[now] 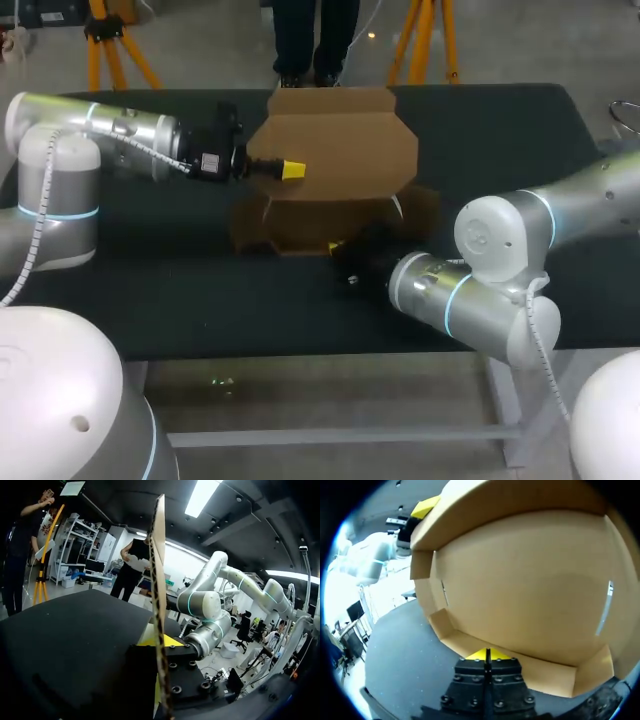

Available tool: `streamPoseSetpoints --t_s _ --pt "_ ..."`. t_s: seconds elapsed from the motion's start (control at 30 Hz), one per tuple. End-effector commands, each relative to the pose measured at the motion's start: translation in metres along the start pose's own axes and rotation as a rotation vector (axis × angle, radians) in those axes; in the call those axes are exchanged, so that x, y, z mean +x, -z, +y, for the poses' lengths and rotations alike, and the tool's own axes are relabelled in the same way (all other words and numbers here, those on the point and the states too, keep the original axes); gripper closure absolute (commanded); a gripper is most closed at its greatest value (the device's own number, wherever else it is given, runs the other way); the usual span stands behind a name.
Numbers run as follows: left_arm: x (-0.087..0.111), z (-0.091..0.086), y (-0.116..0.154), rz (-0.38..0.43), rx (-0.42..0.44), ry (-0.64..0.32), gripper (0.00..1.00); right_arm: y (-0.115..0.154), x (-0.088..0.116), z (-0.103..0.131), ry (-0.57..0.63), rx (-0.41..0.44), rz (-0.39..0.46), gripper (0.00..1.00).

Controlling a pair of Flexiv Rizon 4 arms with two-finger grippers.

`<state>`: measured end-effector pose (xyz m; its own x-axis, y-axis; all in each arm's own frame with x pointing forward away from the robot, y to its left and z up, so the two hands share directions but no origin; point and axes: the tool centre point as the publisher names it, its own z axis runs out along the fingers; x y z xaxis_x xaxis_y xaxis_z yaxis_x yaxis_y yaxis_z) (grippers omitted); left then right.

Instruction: Assemble the packaging by folding the flat box into shape, placing the metal phone stand inside, and closing the box properly

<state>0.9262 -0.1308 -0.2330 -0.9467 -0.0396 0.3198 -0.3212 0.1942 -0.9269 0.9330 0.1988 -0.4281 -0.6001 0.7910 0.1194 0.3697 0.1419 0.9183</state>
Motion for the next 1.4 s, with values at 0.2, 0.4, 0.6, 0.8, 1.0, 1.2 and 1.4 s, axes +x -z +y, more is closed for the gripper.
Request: streamPoseSetpoints --t_s 0.2,0.4,0.6,0.8,1.0,1.2,1.4 --pt "0.0044 0.0012 -0.0012 -0.018 0.004 -0.011 1.00 -0.0019 0.0001 -0.0048 0.000 -0.006 -0.003 1.00" --pt "0.0038 0.0014 -0.0025 -0.025 -0.003 -0.013 1.00 -0.0019 0.0001 -0.0048 0.000 -0.006 -0.003 1.00" --pt "0.0031 0.0012 -0.0034 -0.031 -0.006 -0.016 1.00 -0.0019 0.0001 -0.0048 0.000 -0.006 -0.003 1.00" --pt "0.0026 0.0007 -0.0034 -0.033 -0.007 -0.017 1.00 -0.0019 0.0001 -0.0048 0.000 -0.006 -0.003 1.00" --pt "0.0023 0.0003 -0.0031 -0.032 -0.010 -0.017 1.00 -0.0019 0.0001 -0.0048 0.000 -0.006 -0.003 1.00" --pt "0.0021 0.0003 -0.0025 -0.031 -0.009 -0.016 1.00 -0.0019 0.0001 -0.0048 0.000 -0.006 -0.003 1.00" --pt "0.0021 0.0003 -0.0025 -0.031 -0.009 -0.016 1.00 0.0029 0.0035 -0.0019 0.006 -0.023 0.005 1.00"
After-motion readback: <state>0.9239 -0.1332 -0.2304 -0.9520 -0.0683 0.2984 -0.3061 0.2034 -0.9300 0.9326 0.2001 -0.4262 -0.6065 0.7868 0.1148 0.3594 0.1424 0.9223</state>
